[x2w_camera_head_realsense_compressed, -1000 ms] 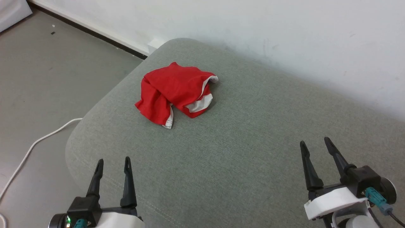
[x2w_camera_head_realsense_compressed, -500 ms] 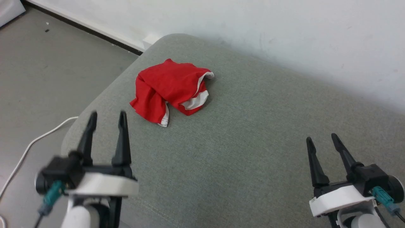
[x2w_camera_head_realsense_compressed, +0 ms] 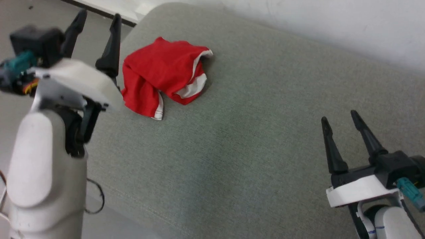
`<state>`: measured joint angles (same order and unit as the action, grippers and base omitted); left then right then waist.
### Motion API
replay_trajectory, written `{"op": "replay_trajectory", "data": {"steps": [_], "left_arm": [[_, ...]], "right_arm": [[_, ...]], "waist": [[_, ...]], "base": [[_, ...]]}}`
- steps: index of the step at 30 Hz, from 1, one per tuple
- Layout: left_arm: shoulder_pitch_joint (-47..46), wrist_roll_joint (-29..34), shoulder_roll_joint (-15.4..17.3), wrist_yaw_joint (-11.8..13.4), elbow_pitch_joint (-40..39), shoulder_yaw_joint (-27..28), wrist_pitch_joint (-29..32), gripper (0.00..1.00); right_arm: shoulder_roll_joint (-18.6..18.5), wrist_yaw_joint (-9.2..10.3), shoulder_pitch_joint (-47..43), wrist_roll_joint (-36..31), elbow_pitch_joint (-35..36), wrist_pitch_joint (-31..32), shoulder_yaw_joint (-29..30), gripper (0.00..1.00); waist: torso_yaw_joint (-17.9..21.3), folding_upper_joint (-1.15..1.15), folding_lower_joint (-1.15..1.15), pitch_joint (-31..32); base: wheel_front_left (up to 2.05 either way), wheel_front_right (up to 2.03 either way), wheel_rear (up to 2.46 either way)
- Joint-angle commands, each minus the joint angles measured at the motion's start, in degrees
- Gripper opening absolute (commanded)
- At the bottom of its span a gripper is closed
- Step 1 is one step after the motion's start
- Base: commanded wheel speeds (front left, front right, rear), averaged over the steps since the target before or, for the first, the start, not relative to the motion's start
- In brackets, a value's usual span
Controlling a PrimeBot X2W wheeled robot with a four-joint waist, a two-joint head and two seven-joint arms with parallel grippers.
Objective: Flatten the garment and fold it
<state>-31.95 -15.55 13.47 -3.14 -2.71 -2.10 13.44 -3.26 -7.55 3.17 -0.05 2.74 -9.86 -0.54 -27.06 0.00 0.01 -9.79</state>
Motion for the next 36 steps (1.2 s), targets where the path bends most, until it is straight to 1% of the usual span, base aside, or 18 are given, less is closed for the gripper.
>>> {"op": "replay_trajectory", "data": {"steps": [1, 4, 8, 15, 20, 26, 29, 31, 32, 33, 34, 36], "left_arm": [[-2.3, -0.7, 0.7, -0.9, 1.8, -0.4, 1.6, 1.00], [-7.0, -1.9, 2.2, -1.7, 6.1, -0.5, 5.2, 1.00], [-11.8, -3.0, 4.0, -2.1, 11.8, -0.1, 8.3, 1.00], [-16.9, -4.6, 6.8, -3.2, 20.1, -1.3, 13.2, 1.00], [-17.9, -6.2, 7.2, -3.1, 23.8, -1.6, 16.9, 1.00], [-16.6, -4.6, 9.0, -2.2, 27.1, -3.3, 21.6, 1.00], [-15.4, -4.4, 9.4, -1.5, 28.5, -3.6, 23.5, 1.00], [-14.7, -4.2, 9.7, -1.4, 29.0, -4.1, 24.3, 1.00], [-14.4, -4.2, 9.7, -1.5, 29.3, -4.2, 24.5, 0.98], [-14.1, -4.2, 9.9, -1.6, 29.5, -4.4, 24.5, 0.25], [-14.0, -4.4, 10.0, -1.7, 29.6, -4.6, 24.6, 0.00], [-13.8, -5.1, 10.1, -1.8, 29.5, -4.3, 24.9, 0.00]], "right_arm": [[-0.7, 0.06, 1.1, -0.1, 1.0, 0.5, -0.2, 1.00], [-2.0, 0.06, 2.2, 0.2, 3.7, 2.0, -0.9, 1.00], [-3.8, 0.06, 3.7, 0.8, 6.6, 3.9, -1.3, 1.00], [-6.0, 0.06, 5.7, 2.4, 10.4, 6.0, -1.4, 1.00], [-7.0, 0.06, 7.2, 3.3, 11.9, 6.6, -1.5, 1.00], [-7.6, 0.06, 8.9, 3.8, 13.0, 6.9, -1.6, 1.00], [-7.8, 0.06, 9.5, 4.1, 12.9, 6.8, -1.4, 1.00], [-7.8, 0.06, 9.7, 4.2, 12.9, 6.7, -1.3, 1.00], [-7.8, 0.06, 9.8, 4.2, 12.8, 6.6, -1.3, 1.00], [-7.8, 0.06, 9.9, 4.2, 12.8, 6.5, -1.3, 1.00], [-7.8, 0.06, 10.0, 4.2, 12.7, 6.5, -1.3, 1.00], [-7.8, 0.06, 10.2, 4.4, 12.4, 6.3, -1.2, 1.00]], "waist": [[2.1, 0.00, -0.01, -4.7], [3.5, 0.00, -0.01, -7.9], [5.4, 0.00, -0.01, -11.8], [8.2, 0.00, -0.01, -17.9], [10.0, 0.00, -0.01, -21.7], [11.9, 0.00, -0.01, -25.2], [12.6, 0.00, -0.01, -26.1], [13.0, 0.00, -0.01, -26.6], [13.1, 0.00, -0.01, -26.8], [13.2, 0.00, -0.01, -26.9], [13.3, 0.00, -0.01, -27.0], [13.4, 0.00, -0.01, -26.8]], "base": [[0.00, 0.00, 0.00], [0.00, 0.00, 0.00], [0.00, 0.00, 0.00], [0.00, 0.00, 0.00], [0.00, 0.00, 0.00], [0.00, 0.00, 0.00], [0.00, 0.00, 0.00], [0.00, 0.00, 0.00], [0.00, 0.00, 0.00], [0.00, 0.00, 0.00], [0.00, 0.00, 0.00], [0.00, 0.00, 0.00]]}}
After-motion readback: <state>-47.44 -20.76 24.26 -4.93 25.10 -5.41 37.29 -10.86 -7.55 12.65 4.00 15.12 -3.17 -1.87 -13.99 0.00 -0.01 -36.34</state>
